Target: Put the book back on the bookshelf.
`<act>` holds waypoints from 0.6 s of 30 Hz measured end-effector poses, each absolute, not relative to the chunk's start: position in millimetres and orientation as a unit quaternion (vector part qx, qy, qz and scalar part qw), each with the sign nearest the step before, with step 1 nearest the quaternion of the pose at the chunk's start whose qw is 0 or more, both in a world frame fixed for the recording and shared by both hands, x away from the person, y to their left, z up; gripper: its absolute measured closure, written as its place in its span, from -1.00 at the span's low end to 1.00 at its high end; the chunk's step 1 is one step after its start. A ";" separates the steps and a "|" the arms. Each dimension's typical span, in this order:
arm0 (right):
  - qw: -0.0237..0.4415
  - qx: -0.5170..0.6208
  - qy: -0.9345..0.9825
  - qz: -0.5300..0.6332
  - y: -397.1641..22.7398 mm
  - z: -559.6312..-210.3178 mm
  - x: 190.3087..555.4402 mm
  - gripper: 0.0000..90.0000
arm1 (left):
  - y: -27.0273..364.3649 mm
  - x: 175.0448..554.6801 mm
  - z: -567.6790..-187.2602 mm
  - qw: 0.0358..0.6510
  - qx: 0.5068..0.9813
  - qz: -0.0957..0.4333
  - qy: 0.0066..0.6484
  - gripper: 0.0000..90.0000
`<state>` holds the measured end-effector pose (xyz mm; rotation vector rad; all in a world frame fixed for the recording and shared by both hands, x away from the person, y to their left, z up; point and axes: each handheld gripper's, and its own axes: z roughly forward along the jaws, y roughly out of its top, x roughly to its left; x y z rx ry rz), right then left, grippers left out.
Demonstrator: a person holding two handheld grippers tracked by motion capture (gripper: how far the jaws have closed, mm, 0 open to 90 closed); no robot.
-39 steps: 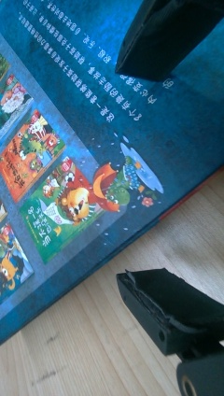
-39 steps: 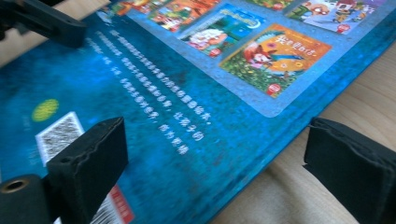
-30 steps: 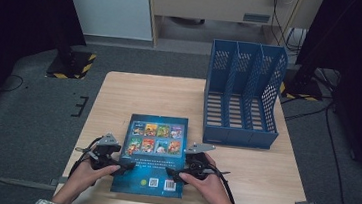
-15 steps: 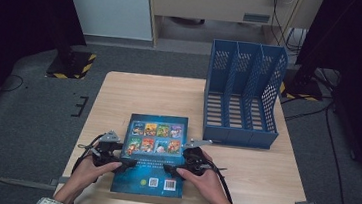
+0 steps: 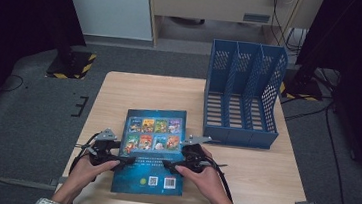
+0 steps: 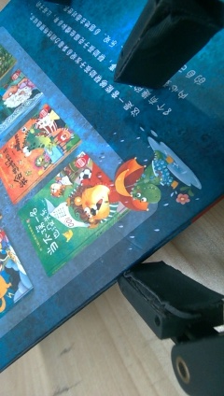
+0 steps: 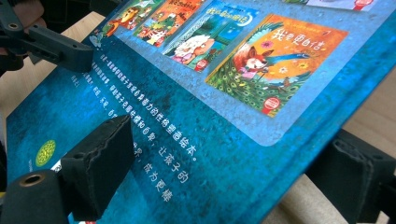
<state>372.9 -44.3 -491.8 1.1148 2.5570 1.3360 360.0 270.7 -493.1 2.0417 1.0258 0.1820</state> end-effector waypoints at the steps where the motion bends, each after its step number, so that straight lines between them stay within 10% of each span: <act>1: 0.026 0.358 0.828 0.432 -44.0 -490.1 373.7 -0.72 | 271.7 359.5 -491.1 0.416 0.809 0.073 0.408 -0.82; 18: 0.020 0.354 0.823 0.445 -39.8 -476.8 384.6 -0.55 | 277.3 361.9 -464.7 0.438 0.804 0.073 0.397 -0.57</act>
